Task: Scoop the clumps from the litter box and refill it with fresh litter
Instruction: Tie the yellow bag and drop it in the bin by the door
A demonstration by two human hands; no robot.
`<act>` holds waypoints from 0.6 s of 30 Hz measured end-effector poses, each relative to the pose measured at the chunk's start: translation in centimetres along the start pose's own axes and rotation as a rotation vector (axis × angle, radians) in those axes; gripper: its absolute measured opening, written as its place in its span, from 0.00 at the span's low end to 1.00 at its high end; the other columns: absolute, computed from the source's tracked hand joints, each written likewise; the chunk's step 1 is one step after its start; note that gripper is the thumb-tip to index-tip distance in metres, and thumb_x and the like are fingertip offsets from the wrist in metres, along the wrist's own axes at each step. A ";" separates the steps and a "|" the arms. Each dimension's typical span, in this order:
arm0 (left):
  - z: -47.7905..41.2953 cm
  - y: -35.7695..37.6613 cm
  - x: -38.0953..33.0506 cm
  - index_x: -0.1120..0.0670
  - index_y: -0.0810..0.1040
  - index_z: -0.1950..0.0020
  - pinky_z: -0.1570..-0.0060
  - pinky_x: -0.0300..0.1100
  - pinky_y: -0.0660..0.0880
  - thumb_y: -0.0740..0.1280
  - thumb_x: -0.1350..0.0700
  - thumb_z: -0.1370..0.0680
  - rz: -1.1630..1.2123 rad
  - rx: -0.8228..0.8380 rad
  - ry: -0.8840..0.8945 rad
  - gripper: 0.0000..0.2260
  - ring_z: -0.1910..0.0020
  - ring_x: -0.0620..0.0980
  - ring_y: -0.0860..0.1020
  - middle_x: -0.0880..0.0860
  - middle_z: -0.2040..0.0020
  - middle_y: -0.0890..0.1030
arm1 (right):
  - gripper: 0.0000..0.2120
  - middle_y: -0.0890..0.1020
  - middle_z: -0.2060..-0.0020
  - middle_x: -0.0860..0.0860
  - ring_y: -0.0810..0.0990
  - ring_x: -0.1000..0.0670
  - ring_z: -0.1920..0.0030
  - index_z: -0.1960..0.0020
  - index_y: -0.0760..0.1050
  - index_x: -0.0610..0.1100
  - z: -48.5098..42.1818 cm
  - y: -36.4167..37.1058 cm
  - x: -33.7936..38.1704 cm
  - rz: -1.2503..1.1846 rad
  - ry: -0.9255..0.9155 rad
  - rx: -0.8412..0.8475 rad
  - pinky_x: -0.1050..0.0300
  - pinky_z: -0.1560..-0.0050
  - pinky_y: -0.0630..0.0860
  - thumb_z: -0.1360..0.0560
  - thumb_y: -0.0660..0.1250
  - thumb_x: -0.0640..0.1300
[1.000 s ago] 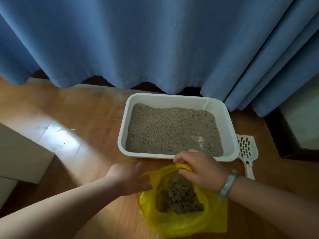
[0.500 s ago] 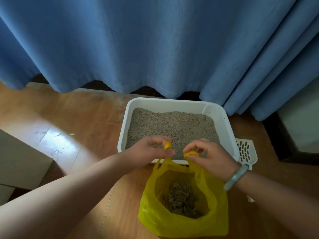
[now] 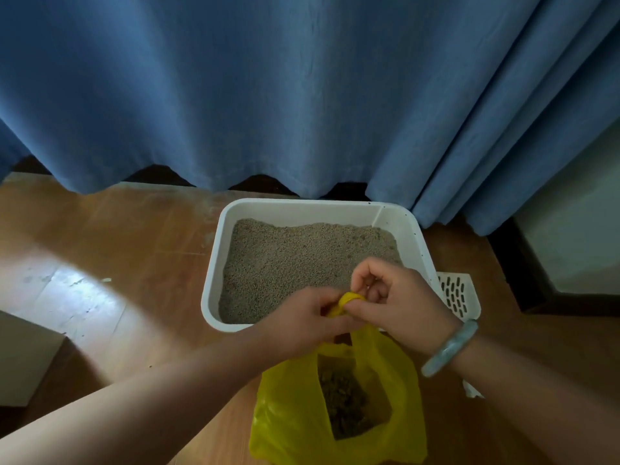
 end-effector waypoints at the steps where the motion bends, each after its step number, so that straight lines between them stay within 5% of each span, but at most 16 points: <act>1: 0.1 -0.2 0.1 0.55 0.78 0.59 0.66 0.40 0.70 0.70 0.52 0.26 -0.026 -0.006 -0.002 0.07 0.71 0.44 0.71 0.47 0.72 0.73 | 0.08 0.78 0.69 0.49 0.75 0.52 0.69 0.60 0.75 0.42 -0.2 0.1 -0.1 -0.035 0.020 0.011 0.59 0.67 0.74 0.32 0.73 0.34; 8: 0.3 -1.3 0.6 0.60 0.78 0.61 0.66 0.37 0.71 0.65 0.52 0.23 0.023 -0.038 -0.043 0.13 0.74 0.43 0.74 0.47 0.70 0.77 | 0.07 0.83 0.56 0.48 0.82 0.53 0.54 0.56 0.80 0.43 -0.8 0.6 -2.0 -0.234 0.117 0.136 0.61 0.51 0.77 0.28 0.69 0.33; 12: 0.4 -1.4 0.6 0.47 0.78 0.66 0.67 0.36 0.70 0.63 0.55 0.21 0.018 -0.055 -0.038 0.14 0.74 0.43 0.74 0.44 0.70 0.78 | 0.11 0.80 0.48 0.53 0.78 0.58 0.47 0.55 0.82 0.46 -0.6 1.5 -3.0 -0.234 0.147 0.153 0.64 0.47 0.74 0.26 0.66 0.33; 18: 0.3 -1.5 1.0 0.63 0.78 0.56 0.64 0.37 0.72 0.62 0.60 0.21 0.116 -0.072 -0.075 0.09 0.72 0.43 0.74 0.46 0.69 0.78 | 0.14 0.81 0.47 0.47 0.81 0.53 0.52 0.43 0.73 0.43 -0.1 2.9 -4.4 -0.439 0.271 0.218 0.61 0.50 0.77 0.25 0.63 0.31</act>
Point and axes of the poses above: each hand's wrist, its own z-axis away from the middle knuckle, its own y-axis out of the palm, x = y × z, the point moved 10 cm from there along -z, towards the middle knuckle
